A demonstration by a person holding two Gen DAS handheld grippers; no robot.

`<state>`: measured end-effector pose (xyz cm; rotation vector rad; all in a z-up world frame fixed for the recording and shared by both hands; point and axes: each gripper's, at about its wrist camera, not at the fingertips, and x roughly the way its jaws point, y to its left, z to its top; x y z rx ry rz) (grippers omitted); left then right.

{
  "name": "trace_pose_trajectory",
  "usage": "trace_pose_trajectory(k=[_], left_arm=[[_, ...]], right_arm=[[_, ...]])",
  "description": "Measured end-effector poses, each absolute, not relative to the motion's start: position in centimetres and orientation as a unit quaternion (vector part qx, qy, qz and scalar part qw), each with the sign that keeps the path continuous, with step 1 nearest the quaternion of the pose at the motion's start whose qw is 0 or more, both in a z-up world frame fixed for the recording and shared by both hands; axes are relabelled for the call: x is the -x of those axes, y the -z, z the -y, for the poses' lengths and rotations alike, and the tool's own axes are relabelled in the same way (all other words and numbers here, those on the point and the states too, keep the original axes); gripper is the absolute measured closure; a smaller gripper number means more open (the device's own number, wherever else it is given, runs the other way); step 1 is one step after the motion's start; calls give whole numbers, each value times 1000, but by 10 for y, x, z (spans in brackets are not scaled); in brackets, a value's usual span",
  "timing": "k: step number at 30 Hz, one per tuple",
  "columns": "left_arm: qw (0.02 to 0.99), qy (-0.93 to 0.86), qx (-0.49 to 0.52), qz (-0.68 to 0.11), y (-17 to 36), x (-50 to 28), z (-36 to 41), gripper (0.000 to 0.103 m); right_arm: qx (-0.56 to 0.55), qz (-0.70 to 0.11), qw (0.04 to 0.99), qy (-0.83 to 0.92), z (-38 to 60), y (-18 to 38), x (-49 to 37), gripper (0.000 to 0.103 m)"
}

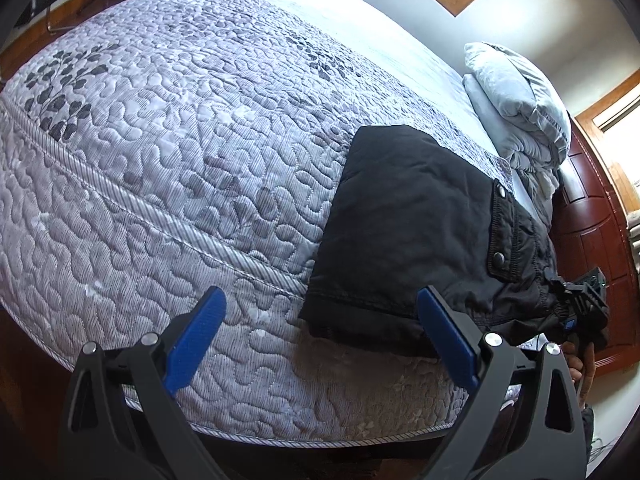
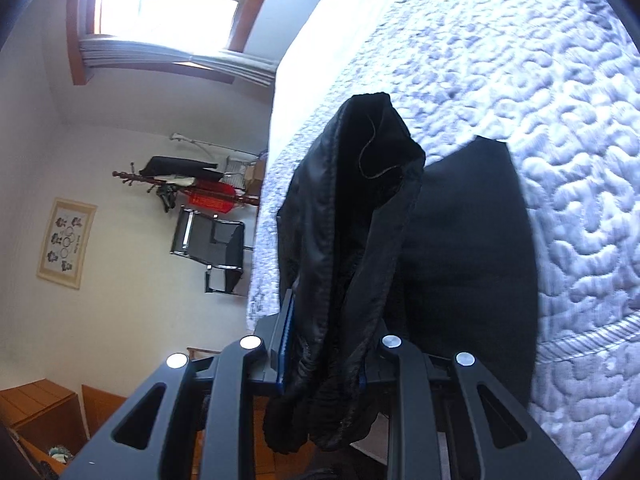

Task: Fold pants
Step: 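Lift the held leg end and fold it over toward the waistband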

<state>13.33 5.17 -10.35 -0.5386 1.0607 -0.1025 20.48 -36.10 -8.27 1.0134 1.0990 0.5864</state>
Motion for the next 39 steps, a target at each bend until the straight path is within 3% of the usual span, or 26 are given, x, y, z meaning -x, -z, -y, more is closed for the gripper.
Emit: trace_pose_trajectory(k=[10,15,16,17,21,29,30,32,39], left_arm=[[827,57,239,-506,101,-136,-40,7],[826,59,237,-509,100,-137,-37,7],[826,60,236,-509,100,-137,-36,7],[826,61,235,-508,99,-137,-36,7],[826,62,237,-508,98,-138,-35,7],[823,71,234,-513,99,-136,-28,7],[823,72,233,-513,99,-136,-27,7],[823,73,233,-513,98,-135,-26,7],[820,70,238,-516,99,-133,-27,7]], right_arm=[[-473,-503,681,-244,367,120,-206,79],[-456,-517,678,-254,371,130,-201,62],[-451,-523,677,-254,370,130,-200,42],[-449,-525,678,-252,369,129,-198,30],[-443,-533,676,-250,365,128,-189,27],[-458,-525,675,-243,355,134,-173,28],[-459,-525,675,-241,358,138,-170,31],[-456,-529,678,-231,358,141,-171,53],[-460,-516,684,-234,368,133,-169,67]])
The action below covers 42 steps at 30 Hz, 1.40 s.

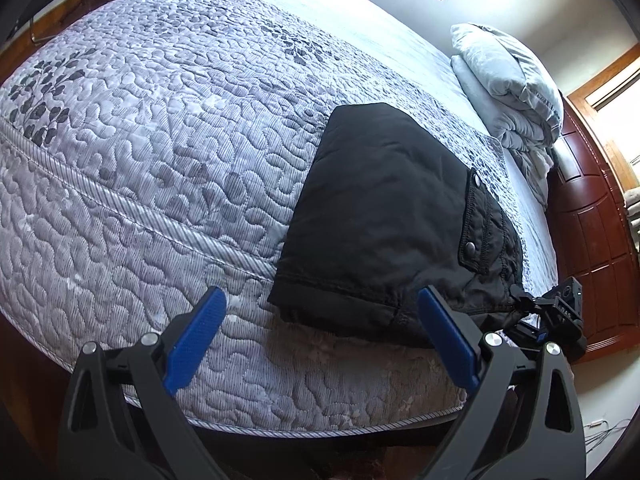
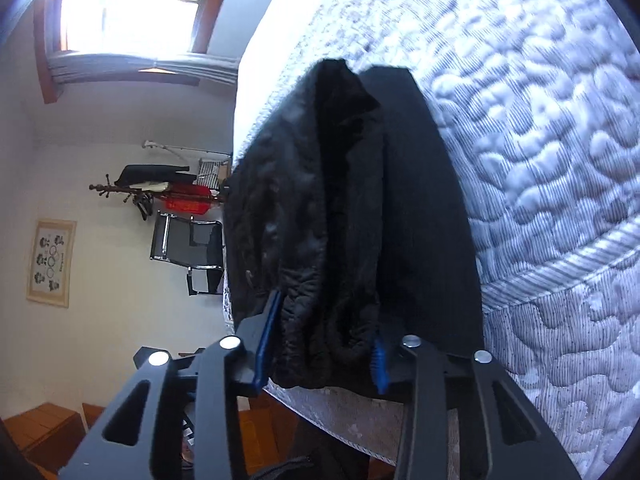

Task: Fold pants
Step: 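Lift the held leg end and fold it over toward the waistband, then lower the folded leg onto the pants with the right gripper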

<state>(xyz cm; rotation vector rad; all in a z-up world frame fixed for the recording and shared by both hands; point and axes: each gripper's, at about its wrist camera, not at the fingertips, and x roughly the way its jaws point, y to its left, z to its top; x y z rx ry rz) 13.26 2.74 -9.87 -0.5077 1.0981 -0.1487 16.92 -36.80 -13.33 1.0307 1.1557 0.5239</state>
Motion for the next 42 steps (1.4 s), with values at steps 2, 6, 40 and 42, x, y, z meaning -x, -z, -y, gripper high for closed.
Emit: trace_pose_trajectory(k=[2,6,40,42], left_arm=[[820,70,239,-516,99,-132,-27,7],[821,73,236,-515,97,-132,-26,7],[851,91,166,-489,68,-140,3,7],[857,93,156,-483,60,-139,6,7]], right_arm=[[-455,-509,691,-239,370,124,-170,68],[-439,-507,702,-239,374,114,-170,68],[-433,-536,693,-213,378,147,-185,68],[-430,-539,693,-212,378,147,-186,68]])
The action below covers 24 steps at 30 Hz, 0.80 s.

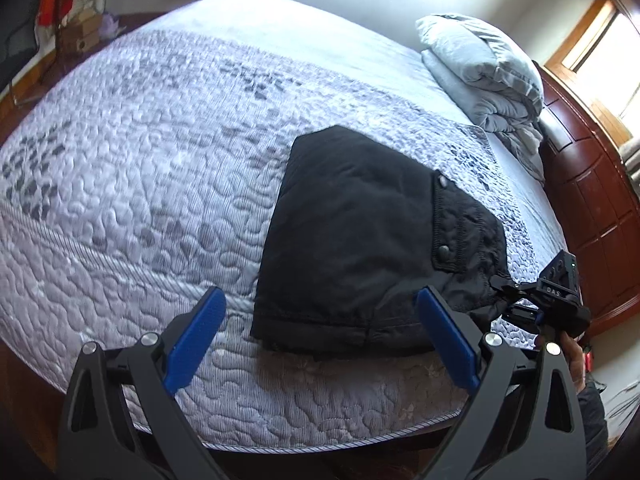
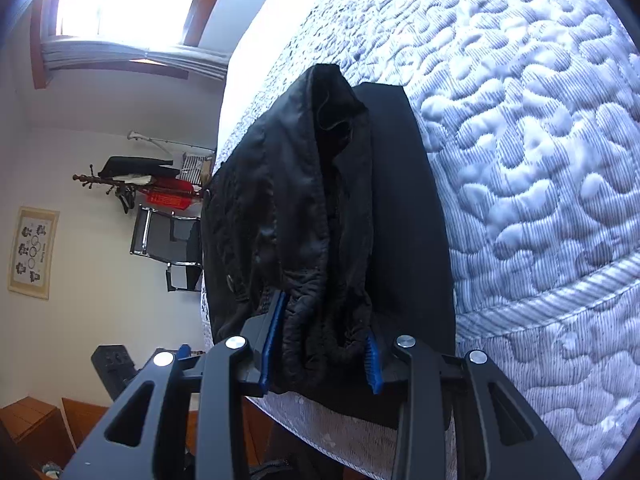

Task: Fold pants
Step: 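Lower the folded leg onto the pants with the right gripper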

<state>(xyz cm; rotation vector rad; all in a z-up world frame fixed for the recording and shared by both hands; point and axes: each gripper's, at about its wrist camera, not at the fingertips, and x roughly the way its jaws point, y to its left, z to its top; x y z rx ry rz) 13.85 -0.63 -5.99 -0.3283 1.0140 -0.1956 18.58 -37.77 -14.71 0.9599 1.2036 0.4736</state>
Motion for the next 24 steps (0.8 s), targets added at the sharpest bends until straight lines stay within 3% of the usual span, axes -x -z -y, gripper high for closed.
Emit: trace_pose_trajectory(k=[11,24], left_arm=[[885,92,110,-444,26,-142,16,6],[887,82,83,-446,32,-166,22,6]], right_arm=[[-367,-537,737,-182,386,117,-181,52],[-329,-494,791,-149,397,64,-160,36]])
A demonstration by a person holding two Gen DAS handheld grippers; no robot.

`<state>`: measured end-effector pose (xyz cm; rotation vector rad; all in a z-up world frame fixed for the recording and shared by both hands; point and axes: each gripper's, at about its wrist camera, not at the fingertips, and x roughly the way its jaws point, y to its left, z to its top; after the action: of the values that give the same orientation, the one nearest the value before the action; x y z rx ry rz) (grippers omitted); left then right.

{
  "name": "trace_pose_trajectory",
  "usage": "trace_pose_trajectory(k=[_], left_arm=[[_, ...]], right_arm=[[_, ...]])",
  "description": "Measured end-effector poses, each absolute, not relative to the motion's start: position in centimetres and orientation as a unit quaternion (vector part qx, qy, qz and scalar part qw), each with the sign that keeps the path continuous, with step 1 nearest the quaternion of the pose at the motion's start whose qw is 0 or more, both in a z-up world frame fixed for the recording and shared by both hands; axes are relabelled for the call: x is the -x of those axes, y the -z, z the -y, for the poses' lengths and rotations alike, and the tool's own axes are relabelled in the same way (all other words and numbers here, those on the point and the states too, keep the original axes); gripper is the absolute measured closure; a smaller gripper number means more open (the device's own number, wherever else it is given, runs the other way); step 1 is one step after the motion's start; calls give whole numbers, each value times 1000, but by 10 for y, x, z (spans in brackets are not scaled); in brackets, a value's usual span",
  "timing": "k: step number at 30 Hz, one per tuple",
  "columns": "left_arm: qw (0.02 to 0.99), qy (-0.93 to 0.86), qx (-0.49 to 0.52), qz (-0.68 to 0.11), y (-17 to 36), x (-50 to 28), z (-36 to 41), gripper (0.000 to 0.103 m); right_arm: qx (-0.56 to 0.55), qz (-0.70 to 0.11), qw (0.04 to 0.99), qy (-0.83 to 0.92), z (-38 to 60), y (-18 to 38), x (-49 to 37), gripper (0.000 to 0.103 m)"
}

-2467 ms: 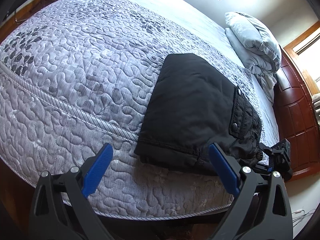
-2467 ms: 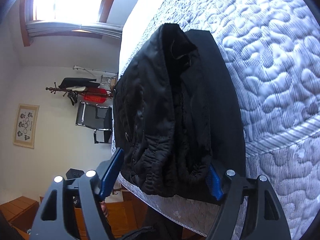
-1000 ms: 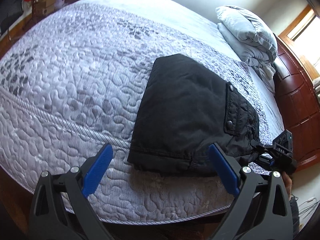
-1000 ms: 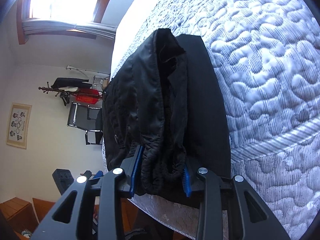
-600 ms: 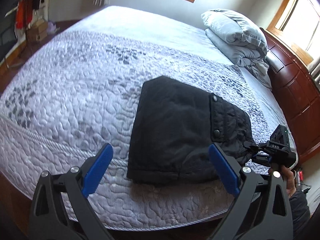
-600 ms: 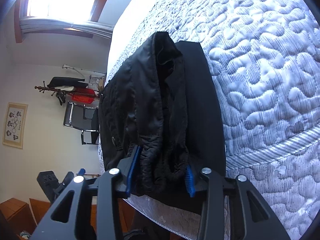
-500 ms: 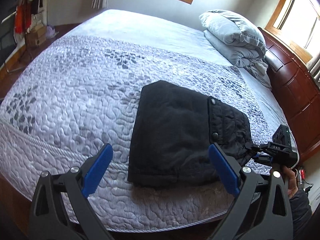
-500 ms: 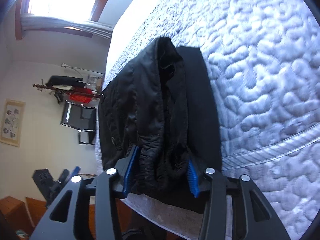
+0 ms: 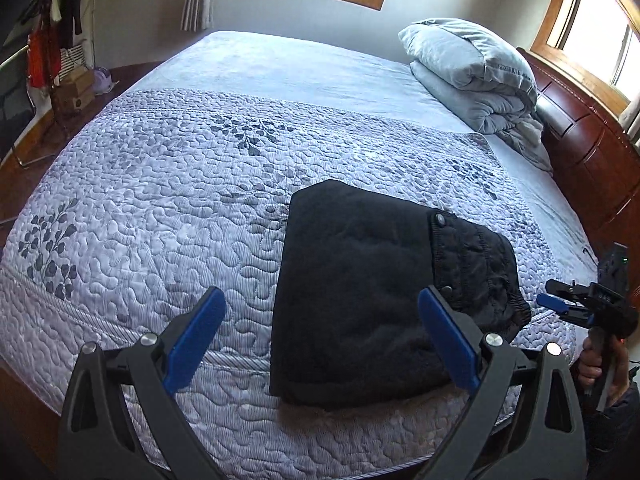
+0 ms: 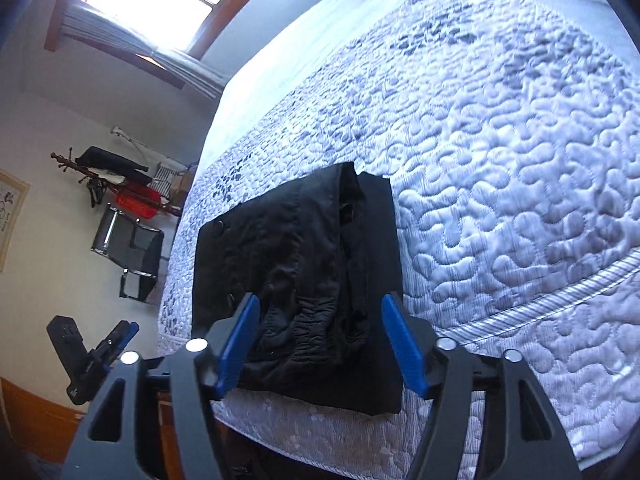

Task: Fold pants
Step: 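Lower the folded leg onto the pants with the right gripper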

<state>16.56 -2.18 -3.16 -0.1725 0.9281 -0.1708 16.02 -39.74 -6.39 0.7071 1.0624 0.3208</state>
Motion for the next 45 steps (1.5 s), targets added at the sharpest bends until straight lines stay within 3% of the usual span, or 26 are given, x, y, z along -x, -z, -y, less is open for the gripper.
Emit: trace_pose_trajectory(k=[17,30,40,45], left_arm=[[849,55,55,-523,95,-179,18,6],[725,252,263,-584,164,-228,-24,6],[648,276,345,-621,207,-241,-19,6],[647,289,334,-621,205,-239,-11,7]], right_arm=[[-279,-541,782,-137,355,94,-151,28],[-316,-551,762,-129,371,112,-138,28],[-318,-553,759,-133,371,117,-143,27],[-321,-553,757,-134,371,119,-144,26]])
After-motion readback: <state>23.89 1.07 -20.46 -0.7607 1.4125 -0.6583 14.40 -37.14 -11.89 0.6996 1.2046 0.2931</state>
